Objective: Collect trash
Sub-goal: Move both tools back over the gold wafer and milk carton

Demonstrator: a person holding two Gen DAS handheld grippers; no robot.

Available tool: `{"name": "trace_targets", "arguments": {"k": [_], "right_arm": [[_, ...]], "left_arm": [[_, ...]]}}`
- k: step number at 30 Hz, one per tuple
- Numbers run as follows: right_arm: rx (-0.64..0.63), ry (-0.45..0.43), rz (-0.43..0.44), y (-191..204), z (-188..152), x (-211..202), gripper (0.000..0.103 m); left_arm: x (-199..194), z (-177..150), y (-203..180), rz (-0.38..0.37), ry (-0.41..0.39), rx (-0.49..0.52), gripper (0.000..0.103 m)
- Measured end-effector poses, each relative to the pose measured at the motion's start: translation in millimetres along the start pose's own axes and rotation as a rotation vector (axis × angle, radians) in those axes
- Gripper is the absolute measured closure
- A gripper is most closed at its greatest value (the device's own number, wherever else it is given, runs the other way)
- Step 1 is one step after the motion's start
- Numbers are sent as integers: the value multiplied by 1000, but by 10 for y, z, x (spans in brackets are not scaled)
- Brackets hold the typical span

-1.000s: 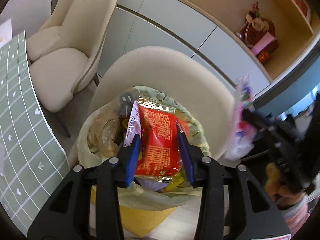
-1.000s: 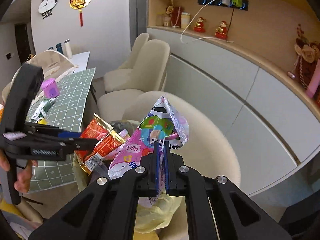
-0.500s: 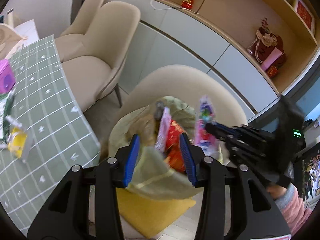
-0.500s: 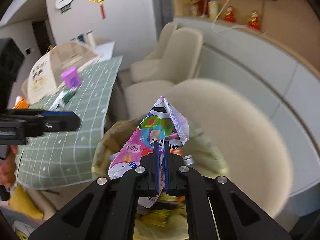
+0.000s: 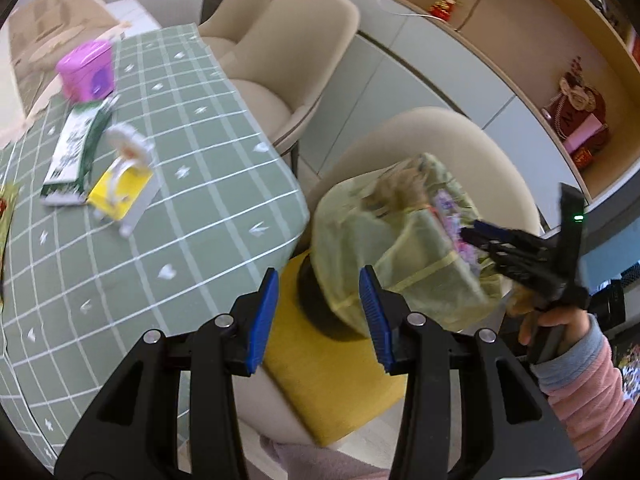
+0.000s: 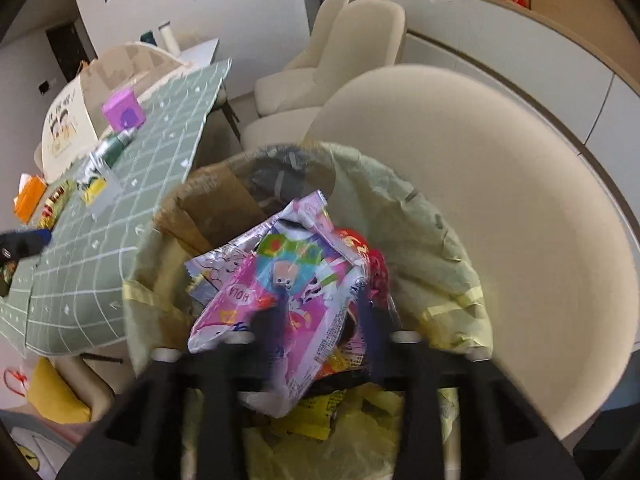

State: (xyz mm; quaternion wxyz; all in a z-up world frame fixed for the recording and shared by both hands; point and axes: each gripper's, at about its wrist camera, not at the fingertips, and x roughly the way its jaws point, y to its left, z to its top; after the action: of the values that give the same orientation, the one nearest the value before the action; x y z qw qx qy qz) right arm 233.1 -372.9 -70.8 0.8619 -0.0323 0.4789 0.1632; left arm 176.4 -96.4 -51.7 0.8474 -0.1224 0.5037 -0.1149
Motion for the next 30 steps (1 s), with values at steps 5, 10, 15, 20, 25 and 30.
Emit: {"name": "trace_targets", "arguments": {"k": [5,10,15,20,25,30], "right_arm": [[-11,-50,-61,166,68,-224,60],[-34,-140,-47,533,228,-481,60],[-112,-219,40,1124,458,-544,52],[-201,-216,98,1814,667,-392,49],[-253,-180,170,2554,859,-139,49],[-275,-132,199,3138,1017,168,49]], "left_arm": [[-143,-82,391,40,-29,-41,63],[-326,-152,901,107,-87,-107,63],[-574,-226,1533,209,-151,-188,63],[-851,-358,2258,314,-197,-281,63],[-1094,-539,2950,359,-221,-398,63],[-1141,-576,3347,342,-214,-444,63]]}}
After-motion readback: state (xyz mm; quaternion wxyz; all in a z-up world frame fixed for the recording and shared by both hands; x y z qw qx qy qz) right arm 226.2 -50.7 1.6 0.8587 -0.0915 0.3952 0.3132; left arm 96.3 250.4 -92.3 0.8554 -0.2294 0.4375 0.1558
